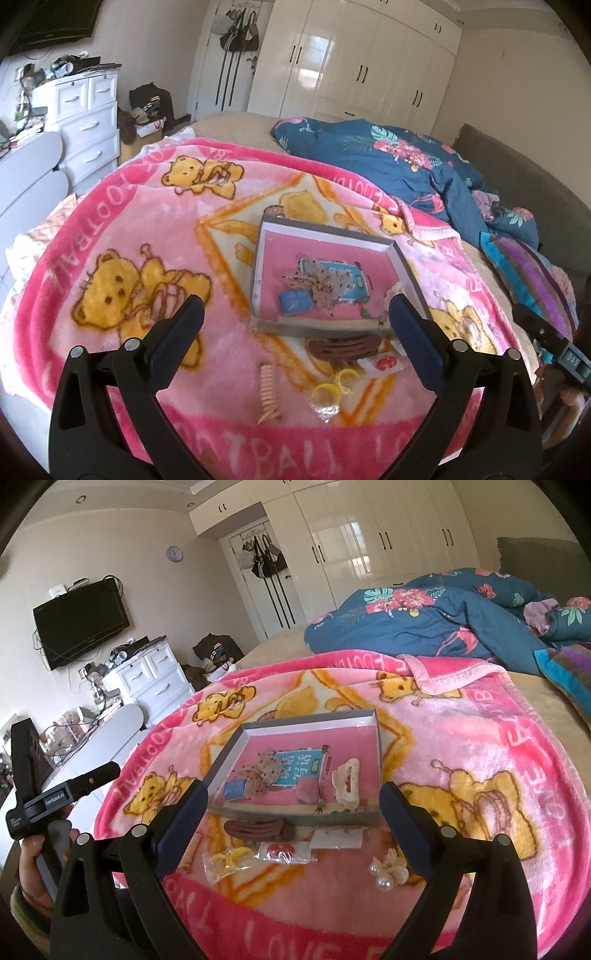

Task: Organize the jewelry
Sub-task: 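Withdraw both tools from the box toward the remaining jewelry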

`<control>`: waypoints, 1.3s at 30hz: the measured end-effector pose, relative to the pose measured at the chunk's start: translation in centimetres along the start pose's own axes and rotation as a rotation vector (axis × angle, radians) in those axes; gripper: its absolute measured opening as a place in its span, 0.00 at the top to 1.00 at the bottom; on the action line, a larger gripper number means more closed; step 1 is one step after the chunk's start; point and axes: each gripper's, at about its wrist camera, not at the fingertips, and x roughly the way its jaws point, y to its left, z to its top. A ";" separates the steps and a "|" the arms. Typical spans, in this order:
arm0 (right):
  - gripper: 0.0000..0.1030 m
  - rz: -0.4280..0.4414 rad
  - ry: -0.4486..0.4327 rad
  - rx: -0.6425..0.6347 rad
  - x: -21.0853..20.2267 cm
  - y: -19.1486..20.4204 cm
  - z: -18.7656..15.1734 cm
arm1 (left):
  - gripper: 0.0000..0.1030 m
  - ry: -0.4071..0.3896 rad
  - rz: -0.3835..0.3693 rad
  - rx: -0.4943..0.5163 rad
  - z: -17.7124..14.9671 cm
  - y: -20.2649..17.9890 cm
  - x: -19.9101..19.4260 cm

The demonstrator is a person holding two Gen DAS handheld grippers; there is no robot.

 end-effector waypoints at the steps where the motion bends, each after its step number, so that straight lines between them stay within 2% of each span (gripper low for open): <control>1: 0.09 0.001 0.001 0.001 -0.1 0.0 -0.1 | 0.09 0.003 0.003 0.002 -0.2 0.0 0.0; 19: 0.09 0.030 0.109 -0.004 0.1 0.6 -4.8 | 0.09 0.089 0.037 0.063 -4.3 -0.3 0.4; 33: 0.09 0.039 0.184 -0.014 1.7 1.3 -7.5 | 0.09 0.155 0.070 0.160 -8.0 -1.6 1.7; 39: 0.09 0.073 0.241 0.011 3.2 1.6 -8.6 | 0.09 0.190 0.091 0.153 -9.1 -0.7 2.7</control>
